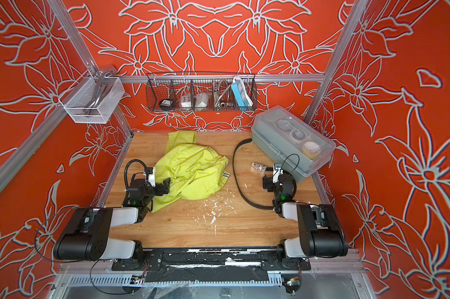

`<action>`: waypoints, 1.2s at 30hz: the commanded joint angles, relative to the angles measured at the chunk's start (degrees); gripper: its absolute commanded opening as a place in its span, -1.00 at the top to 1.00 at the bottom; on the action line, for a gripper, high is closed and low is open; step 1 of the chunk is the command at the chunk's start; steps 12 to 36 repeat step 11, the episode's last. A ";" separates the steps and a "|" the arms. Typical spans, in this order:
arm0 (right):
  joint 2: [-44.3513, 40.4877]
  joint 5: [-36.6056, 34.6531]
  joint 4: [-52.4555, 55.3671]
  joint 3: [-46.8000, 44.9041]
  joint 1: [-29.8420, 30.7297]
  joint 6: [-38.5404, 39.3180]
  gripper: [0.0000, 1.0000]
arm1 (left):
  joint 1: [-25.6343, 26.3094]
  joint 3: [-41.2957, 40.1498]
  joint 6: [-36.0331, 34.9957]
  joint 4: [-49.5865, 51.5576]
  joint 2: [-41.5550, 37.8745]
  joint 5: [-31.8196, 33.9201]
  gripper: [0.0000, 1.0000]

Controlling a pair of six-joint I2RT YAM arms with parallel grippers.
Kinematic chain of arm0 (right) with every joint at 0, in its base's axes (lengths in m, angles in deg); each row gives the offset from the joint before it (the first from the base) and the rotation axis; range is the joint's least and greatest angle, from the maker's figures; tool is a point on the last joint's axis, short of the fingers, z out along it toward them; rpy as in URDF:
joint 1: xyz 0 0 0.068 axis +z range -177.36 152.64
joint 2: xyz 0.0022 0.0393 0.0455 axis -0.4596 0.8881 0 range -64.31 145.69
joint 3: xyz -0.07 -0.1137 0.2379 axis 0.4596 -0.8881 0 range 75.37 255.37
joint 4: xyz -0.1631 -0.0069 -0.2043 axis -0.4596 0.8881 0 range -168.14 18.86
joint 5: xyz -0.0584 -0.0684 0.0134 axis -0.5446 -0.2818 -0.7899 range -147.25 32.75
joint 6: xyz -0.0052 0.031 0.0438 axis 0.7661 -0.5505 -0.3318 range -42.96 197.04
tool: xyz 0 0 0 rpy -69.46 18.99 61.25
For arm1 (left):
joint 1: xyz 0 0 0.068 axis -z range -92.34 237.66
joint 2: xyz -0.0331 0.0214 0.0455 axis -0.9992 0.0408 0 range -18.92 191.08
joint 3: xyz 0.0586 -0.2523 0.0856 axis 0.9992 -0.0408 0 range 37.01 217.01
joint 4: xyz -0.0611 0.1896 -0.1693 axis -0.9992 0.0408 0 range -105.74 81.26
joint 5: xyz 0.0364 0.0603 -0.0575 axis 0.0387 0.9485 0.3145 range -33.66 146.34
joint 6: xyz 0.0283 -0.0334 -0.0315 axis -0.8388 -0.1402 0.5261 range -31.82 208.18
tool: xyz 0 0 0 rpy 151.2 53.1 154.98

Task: Remove the belt from the trousers
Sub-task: Reset both arms

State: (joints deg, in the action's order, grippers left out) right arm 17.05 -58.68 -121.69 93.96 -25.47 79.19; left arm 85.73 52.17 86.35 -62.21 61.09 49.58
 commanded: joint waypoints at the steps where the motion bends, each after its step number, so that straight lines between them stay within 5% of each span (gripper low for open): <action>1: -0.51 -0.87 -0.74 0.57 -0.04 -0.75 -1.00 | -0.05 0.88 -1.34 0.30 -0.24 -1.50 -0.97; 36: -0.50 -0.86 -0.82 0.57 -0.05 -0.78 -1.00 | -0.04 1.05 -0.92 0.24 0.13 -0.55 -0.97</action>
